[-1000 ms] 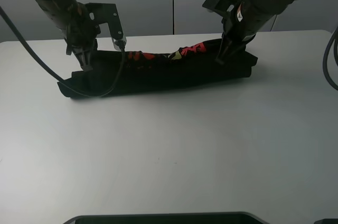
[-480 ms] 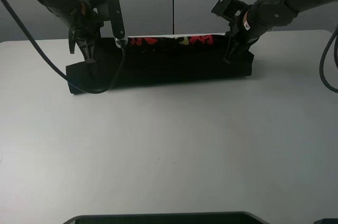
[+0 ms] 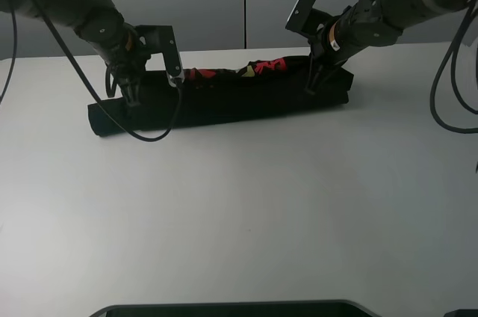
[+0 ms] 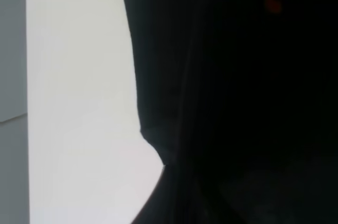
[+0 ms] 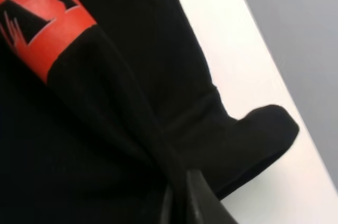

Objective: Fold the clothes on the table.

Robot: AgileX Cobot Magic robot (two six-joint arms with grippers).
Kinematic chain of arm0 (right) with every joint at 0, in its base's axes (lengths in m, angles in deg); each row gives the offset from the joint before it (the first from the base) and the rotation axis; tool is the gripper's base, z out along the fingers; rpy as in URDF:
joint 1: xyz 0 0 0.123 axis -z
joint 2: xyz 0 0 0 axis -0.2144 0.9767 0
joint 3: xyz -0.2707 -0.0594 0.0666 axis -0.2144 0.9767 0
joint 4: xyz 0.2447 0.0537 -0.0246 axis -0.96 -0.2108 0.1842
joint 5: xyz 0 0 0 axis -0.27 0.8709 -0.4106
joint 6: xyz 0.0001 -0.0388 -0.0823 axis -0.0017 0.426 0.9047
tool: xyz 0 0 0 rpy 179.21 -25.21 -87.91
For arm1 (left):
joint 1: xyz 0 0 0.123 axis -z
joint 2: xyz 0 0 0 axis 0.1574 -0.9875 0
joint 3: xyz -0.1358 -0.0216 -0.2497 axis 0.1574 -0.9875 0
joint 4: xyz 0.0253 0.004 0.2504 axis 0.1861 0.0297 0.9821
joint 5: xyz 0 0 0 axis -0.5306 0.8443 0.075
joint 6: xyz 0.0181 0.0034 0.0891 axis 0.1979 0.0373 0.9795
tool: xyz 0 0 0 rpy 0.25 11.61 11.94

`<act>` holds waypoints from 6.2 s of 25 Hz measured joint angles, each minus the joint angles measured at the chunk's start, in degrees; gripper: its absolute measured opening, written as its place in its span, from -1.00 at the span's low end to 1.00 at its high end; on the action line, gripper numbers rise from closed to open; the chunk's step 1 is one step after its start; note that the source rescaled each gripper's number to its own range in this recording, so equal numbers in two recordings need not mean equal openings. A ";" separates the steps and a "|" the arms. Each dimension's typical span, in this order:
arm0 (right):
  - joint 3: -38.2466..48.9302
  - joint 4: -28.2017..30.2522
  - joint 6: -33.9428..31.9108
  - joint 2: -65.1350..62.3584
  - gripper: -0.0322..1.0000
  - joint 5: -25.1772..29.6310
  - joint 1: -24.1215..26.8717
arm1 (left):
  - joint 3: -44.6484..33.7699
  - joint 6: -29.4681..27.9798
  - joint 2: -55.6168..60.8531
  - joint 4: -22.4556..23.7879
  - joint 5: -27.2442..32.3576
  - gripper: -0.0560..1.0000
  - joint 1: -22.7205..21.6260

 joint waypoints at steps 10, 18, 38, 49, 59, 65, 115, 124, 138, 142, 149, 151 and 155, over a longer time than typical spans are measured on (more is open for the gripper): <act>-5.67 0.14 -2.35 6.38 -0.94 0.56 0.00 | 0.00 -4.60 -1.77 2.76 -6.81 -0.89 -4.71; -7.10 0.85 -7.10 10.15 -0.12 1.38 0.00 | 0.00 -4.63 -5.81 3.35 -11.30 -0.83 -5.76; -12.24 -3.74 -18.82 0.51 0.57 17.96 0.22 | 5.08 -27.98 -1.10 2.16 -13.51 0.42 -4.24; -12.24 -27.21 -8.79 -2.04 0.57 21.03 1.55 | 5.67 -29.71 1.01 -16.05 -2.63 0.42 -2.29; -12.24 -59.72 18.12 -2.04 0.57 23.40 14.18 | 5.67 -29.84 1.01 -23.82 2.90 0.42 -2.29; -12.24 -79.32 35.47 -2.04 0.57 25.81 20.54 | 5.67 -29.87 1.01 -27.11 3.30 0.42 -2.29; -13.15 -97.59 51.43 11.24 0.88 25.75 21.36 | 5.79 -25.41 -5.97 -44.13 11.75 0.42 -5.14; -13.29 -98.63 53.27 12.19 0.11 26.46 21.47 | 5.79 -25.41 -6.06 -44.13 9.04 0.42 -5.14; -13.29 -99.95 55.30 12.86 -0.82 32.70 21.29 | 5.79 -25.41 -6.06 -44.35 9.18 0.42 -5.14; -13.29 -97.43 52.70 12.86 -0.82 33.63 21.29 | 5.79 -25.29 -6.06 -44.35 9.54 0.42 -5.14; -13.29 -91.70 48.53 11.30 -0.82 34.53 20.95 | 5.79 -22.95 -6.06 -46.17 9.54 0.42 -5.14; -13.07 -89.63 47.46 9.96 -0.82 34.76 20.95 | 5.79 -20.35 -6.06 -48.94 9.29 0.42 -5.14; -12.94 -88.46 46.55 6.85 -0.82 35.75 20.95 | 5.79 -15.79 -6.60 -53.69 7.88 0.42 -4.32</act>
